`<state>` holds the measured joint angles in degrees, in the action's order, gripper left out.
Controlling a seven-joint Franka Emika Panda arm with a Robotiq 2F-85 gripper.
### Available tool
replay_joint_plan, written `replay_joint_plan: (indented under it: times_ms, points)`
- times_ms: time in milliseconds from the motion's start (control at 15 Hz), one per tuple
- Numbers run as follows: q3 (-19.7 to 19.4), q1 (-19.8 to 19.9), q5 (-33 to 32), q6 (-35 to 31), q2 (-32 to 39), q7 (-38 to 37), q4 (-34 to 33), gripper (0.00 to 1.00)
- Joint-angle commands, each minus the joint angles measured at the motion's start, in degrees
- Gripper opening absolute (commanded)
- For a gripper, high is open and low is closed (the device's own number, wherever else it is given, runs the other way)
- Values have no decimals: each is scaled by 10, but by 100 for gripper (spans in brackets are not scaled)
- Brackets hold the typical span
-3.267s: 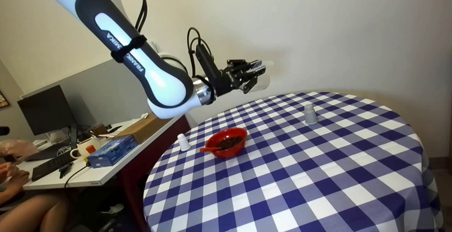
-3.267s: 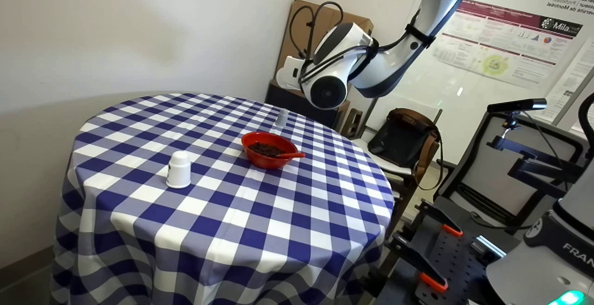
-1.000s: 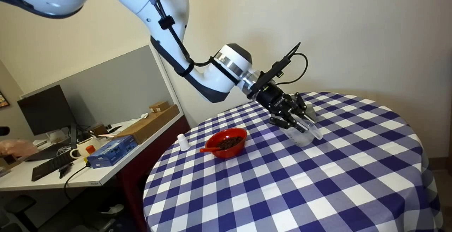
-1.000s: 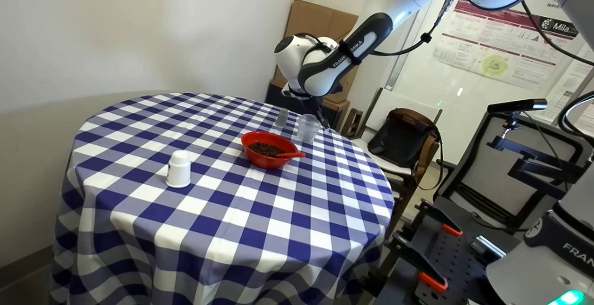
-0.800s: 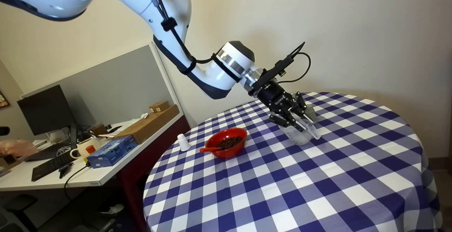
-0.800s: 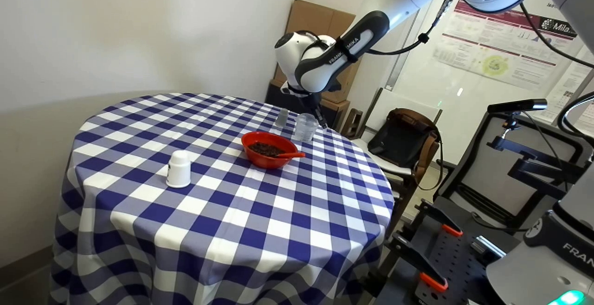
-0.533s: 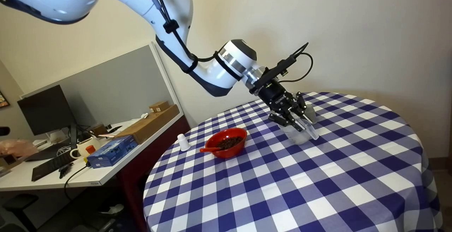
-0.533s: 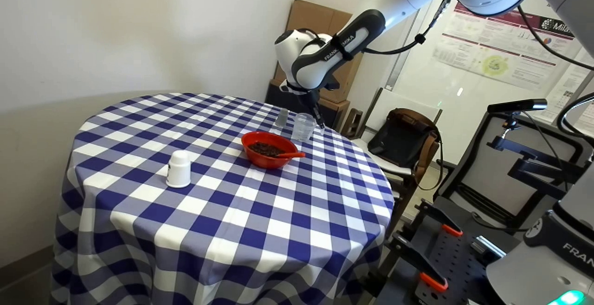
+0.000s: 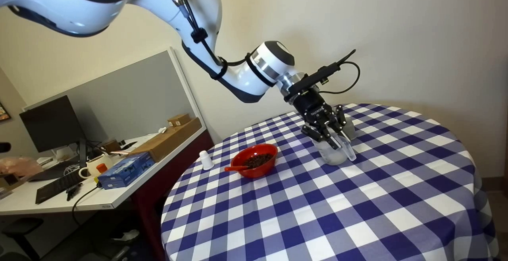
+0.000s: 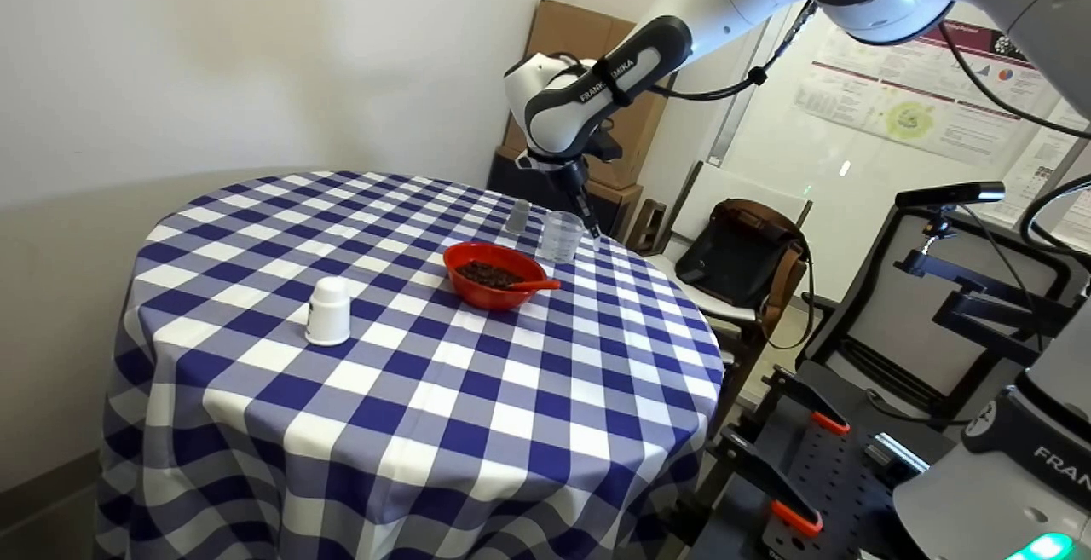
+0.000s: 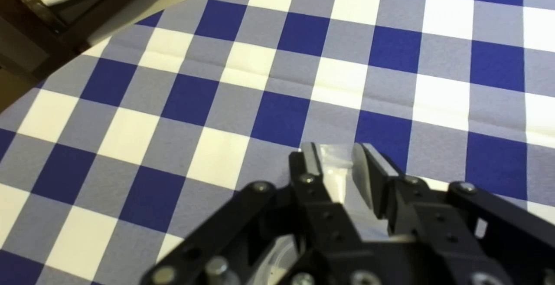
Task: Pour the contents of the clear jar into the red bowl
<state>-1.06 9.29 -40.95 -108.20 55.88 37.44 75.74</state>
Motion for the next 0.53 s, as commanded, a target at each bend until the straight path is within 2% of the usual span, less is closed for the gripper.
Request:
replay_joint_plan:
  times_ms: [0,67,133,467]
  points:
    - [-9,-5,35,35,27,34,-52,11]
    - [-11,-6,39,38,30,37,-57,52]
    - [-13,-7,40,39,33,38,-62,53]
    - [-40,-29,15,38,37,20,-67,88]
